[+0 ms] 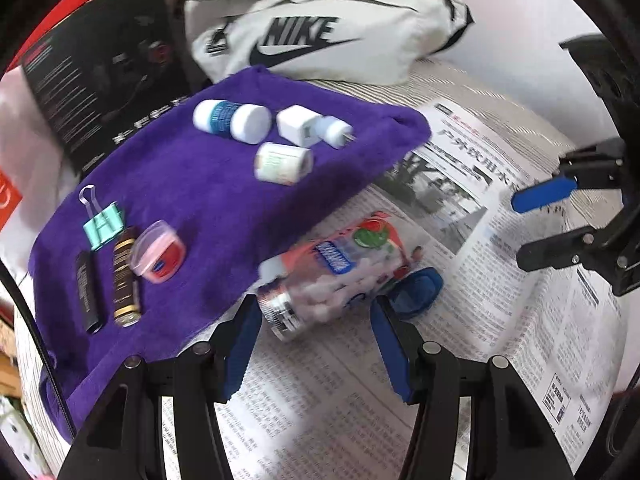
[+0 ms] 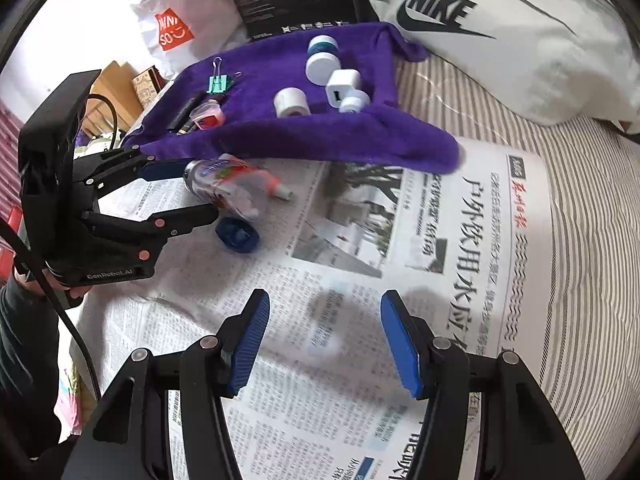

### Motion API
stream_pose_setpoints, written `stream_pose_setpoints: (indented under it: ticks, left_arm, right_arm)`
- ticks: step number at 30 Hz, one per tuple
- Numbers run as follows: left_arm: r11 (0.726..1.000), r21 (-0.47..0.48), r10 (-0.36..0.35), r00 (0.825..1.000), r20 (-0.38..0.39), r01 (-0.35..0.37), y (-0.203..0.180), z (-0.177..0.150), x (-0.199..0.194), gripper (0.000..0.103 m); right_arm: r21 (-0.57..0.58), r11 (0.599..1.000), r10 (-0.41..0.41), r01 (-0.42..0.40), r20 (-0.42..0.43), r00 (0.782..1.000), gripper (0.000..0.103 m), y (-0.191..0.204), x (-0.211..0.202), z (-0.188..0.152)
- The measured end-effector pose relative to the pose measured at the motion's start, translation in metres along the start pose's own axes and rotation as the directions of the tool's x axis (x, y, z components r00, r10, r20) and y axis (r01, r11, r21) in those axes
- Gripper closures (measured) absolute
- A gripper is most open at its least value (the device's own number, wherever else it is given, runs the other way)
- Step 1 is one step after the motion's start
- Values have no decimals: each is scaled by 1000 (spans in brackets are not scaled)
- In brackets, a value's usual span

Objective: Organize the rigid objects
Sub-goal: 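Reach the left gripper to the clear candy bottle and close on it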

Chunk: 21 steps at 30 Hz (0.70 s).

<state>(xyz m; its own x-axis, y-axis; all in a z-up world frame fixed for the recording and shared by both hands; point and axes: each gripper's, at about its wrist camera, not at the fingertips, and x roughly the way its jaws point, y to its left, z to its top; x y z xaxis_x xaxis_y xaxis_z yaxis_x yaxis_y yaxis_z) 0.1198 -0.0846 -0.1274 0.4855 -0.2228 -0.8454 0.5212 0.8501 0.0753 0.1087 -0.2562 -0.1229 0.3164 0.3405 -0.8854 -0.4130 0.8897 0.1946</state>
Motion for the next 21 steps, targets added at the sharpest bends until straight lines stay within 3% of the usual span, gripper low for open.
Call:
stream_pose_setpoints:
  ticks: [3, 5, 8, 13, 18, 21]
  left_arm:
    - [1000, 10, -14, 999, -34, 15, -4, -3, 2, 50]
    - [999, -18, -45, 998, -34, 45, -3, -9, -2, 66]
    - [989, -79, -125, 992, -19, 123, -1, -20, -10, 76]
    - [983, -92, -159, 987, -10, 157, -4, -24, -14, 76]
    - [997, 3, -76, 997, -25, 76, -2, -10, -8, 76]
    - [998, 49, -49, 998, -28, 51, -3, -6, -7, 70]
  right_arm:
    - [5, 1000, -1, 1, -6, 1000, 45, -3, 1, -3]
    - [6, 1000, 5, -5, -6, 1000, 45, -4, 1, -3]
    - [3, 1000, 14, -14, -3, 1000, 45, -3, 3, -3]
    - [17, 999, 31, -31, -4, 1000, 45, -5, 8, -4]
    - [22, 999, 35, -34, -6, 999, 45, -6, 8, -7]
    - [21, 999, 36, -36, -5, 999, 45, -6, 4, -12]
